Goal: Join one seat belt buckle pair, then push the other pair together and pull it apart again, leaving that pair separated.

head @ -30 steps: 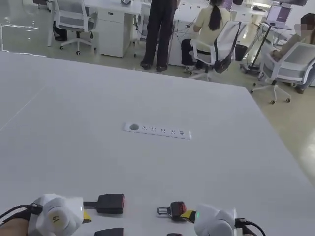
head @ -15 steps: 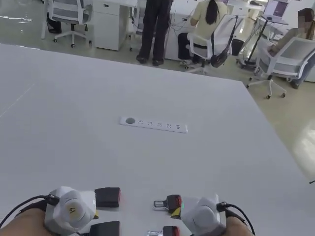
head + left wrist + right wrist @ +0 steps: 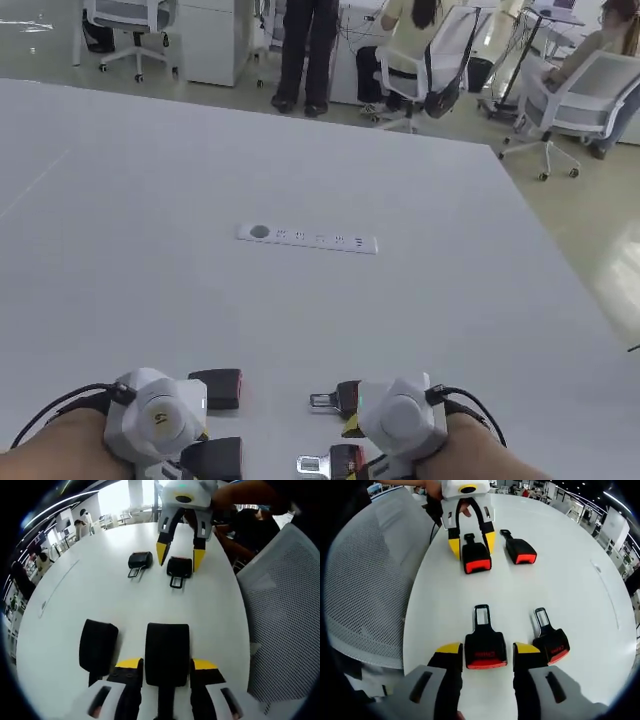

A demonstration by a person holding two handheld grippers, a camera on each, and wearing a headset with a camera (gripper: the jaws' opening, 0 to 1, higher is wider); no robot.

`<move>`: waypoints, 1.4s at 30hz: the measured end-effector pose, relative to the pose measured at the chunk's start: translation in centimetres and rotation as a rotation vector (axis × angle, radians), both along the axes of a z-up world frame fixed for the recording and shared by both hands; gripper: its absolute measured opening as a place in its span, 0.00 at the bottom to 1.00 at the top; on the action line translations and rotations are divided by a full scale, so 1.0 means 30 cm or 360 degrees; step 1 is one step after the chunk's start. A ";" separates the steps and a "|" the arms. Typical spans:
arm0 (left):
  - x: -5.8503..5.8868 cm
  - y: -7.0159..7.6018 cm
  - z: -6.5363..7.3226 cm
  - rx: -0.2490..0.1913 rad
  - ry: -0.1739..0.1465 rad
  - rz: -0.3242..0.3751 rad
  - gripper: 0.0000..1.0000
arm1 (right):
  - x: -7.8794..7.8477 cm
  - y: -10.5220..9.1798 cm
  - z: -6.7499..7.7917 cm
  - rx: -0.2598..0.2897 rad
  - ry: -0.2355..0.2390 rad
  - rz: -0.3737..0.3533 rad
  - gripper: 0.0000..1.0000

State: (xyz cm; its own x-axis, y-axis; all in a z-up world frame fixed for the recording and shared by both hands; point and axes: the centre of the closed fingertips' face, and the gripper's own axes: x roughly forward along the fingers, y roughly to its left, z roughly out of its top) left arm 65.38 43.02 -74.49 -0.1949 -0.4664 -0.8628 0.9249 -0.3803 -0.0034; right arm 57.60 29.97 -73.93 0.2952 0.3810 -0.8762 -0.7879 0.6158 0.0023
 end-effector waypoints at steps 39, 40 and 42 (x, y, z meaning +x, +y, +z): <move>-0.014 -0.005 -0.006 0.0117 -0.0076 -0.0217 0.34 | 0.006 0.039 -0.030 0.0008 0.0074 0.0080 0.34; -0.014 -0.005 -0.006 0.0116 -0.0075 -0.0217 0.34 | 0.010 0.044 -0.030 0.0010 0.0071 0.0081 0.34; -0.015 -0.005 -0.006 0.0114 -0.0073 -0.0214 0.34 | 0.016 0.058 -0.029 0.0018 0.0064 0.0083 0.34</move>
State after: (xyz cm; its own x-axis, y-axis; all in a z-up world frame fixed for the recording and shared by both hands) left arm 64.93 42.87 -74.68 -0.2109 -0.3757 -0.9024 0.8654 -0.5011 0.0064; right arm 58.09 31.71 -74.80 0.2393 0.4051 -0.8824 -0.8179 0.5738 0.0416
